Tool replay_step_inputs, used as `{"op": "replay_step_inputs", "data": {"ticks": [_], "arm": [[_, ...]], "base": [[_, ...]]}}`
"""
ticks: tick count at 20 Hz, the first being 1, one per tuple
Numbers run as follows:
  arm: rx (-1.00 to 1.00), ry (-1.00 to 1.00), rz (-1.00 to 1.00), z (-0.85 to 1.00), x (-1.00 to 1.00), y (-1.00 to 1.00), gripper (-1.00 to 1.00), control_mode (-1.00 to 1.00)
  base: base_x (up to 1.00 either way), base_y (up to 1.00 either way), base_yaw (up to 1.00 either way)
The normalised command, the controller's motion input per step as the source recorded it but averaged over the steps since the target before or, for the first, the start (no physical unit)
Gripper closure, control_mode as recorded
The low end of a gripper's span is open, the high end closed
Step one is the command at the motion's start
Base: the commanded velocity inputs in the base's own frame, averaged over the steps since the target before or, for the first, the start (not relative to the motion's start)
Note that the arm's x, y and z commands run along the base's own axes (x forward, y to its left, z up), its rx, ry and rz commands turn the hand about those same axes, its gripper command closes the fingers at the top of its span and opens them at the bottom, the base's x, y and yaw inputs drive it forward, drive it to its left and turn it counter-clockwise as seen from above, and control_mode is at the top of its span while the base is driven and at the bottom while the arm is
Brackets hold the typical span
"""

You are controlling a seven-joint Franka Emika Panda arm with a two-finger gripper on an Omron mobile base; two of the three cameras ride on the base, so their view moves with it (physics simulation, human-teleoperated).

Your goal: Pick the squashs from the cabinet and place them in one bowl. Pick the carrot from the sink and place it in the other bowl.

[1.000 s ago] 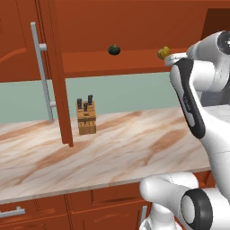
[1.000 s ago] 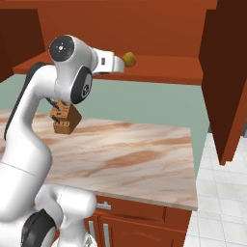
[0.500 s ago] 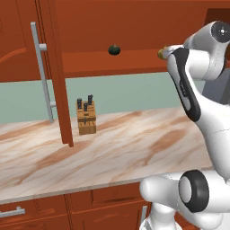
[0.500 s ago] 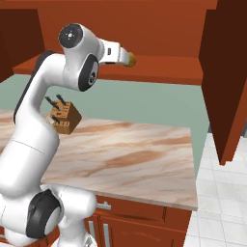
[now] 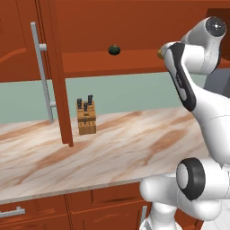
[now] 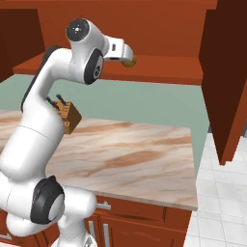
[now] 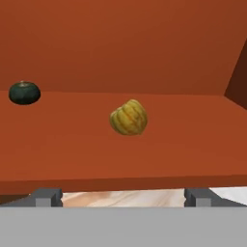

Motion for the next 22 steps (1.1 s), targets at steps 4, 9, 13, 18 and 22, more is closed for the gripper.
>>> {"op": "replay_step_inputs", "data": {"ticks": [4, 9, 13, 18, 22], "arm": [[0.00, 0.00, -0.02, -0.11, 0.21, -0.02, -1.00, -1.00], [0.01, 0.00, -0.02, -0.12, 0.24, -0.03, -1.00, -1.00], [0.03, 0.00, 0.00, -0.08, 0.30, -0.04, -1.00, -1.00], [0.02, 0.00, -0.01, -0.06, 0.31, -0.08, -1.00, -1.00], [0.02, 0.00, -0.01, -0.03, 0.31, -0.10, -1.00, -1.00]], "base": [[0.00, 0.00, 0.00], [0.00, 0.00, 0.00], [0.00, 0.00, 0.00], [0.00, 0.00, 0.00], [0.00, 0.00, 0.00]]}}
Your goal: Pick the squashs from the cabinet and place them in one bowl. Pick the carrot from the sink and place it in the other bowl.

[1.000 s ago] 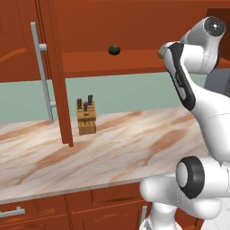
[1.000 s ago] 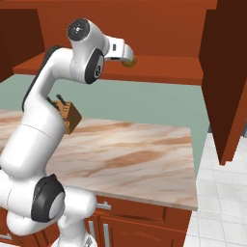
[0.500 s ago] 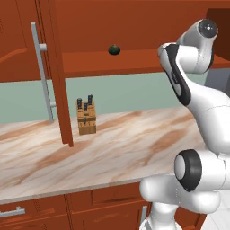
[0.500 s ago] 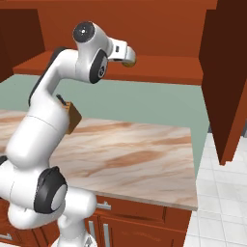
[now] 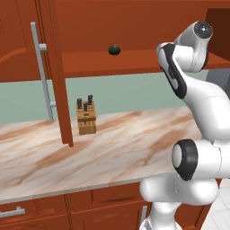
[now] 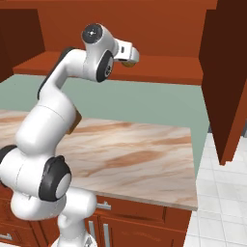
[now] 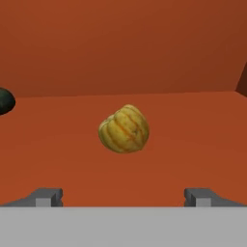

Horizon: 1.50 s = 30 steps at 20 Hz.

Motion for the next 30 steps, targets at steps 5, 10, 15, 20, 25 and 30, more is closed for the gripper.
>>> {"op": "replay_step_inputs", "data": {"ticks": [5, 10, 15, 20, 25, 30], "arm": [[0.01, 0.00, 0.00, -0.03, 0.28, -0.05, -1.00, -1.00], [0.02, 0.00, 0.00, -0.02, 0.27, 0.00, -1.00, -1.00], [0.01, 0.00, 0.00, -0.01, 0.24, -0.01, -1.00, -1.00], [0.00, 0.00, 0.00, -0.01, 0.21, -0.08, -1.00, -1.00], [0.01, 0.00, 0.00, -0.04, 0.12, -0.04, -1.00, -1.00], [0.02, 0.00, 0.00, -0.06, 0.12, -0.01, -1.00, -1.00]], "base": [[0.00, 0.00, 0.00], [0.00, 0.00, 0.00], [0.00, 0.00, 0.00], [0.00, 0.00, 0.00], [0.00, 0.00, 0.00], [0.00, 0.00, 0.00]]}}
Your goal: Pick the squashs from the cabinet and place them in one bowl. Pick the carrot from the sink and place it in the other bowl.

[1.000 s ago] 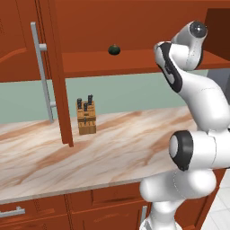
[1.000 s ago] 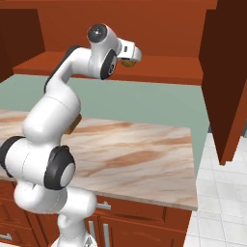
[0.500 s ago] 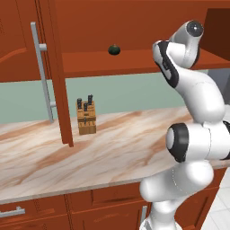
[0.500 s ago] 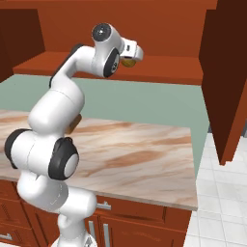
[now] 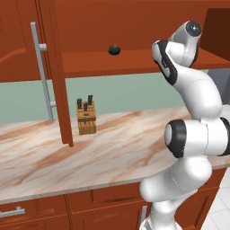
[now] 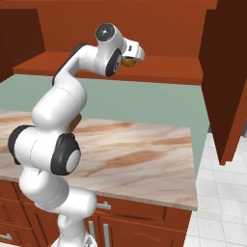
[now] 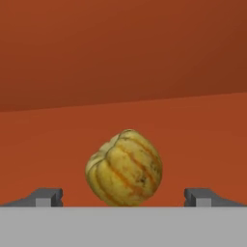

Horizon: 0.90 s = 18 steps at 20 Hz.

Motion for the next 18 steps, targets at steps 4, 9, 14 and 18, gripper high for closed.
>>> {"op": "replay_step_inputs", "data": {"ticks": [4, 9, 14, 18], "arm": [[0.03, 0.01, 0.00, -0.06, 0.10, 0.00, -1.00, -1.00], [0.02, 0.00, 0.00, -0.07, 0.05, 0.00, -1.00, -1.00], [0.01, 0.00, 0.00, -0.07, 0.07, 0.00, -1.00, -1.00], [0.01, 0.00, 0.00, -0.07, 0.11, 0.00, -1.00, -1.00]], "base": [[0.00, 0.00, 0.00], [0.00, 0.00, 0.00], [0.00, 0.00, 0.00], [0.00, 0.00, 0.00]]}}
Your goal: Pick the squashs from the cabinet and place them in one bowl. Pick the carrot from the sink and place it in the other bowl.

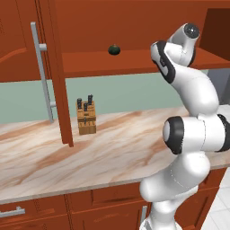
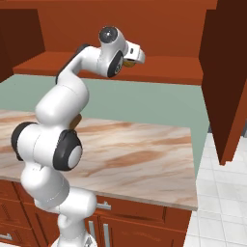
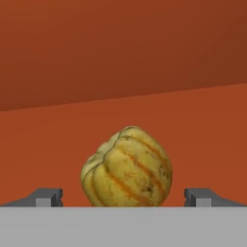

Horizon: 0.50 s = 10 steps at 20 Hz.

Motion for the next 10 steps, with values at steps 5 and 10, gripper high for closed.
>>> {"op": "replay_step_inputs", "data": {"ticks": [5, 10], "arm": [[0.00, 0.00, 0.00, -0.04, 0.15, 0.00, -1.00, -1.00], [0.00, 0.00, 0.00, -0.04, 0.16, -0.02, -1.00, -1.00]], "base": [[0.00, 0.00, 0.00], [0.00, 0.00, 0.00]]}}
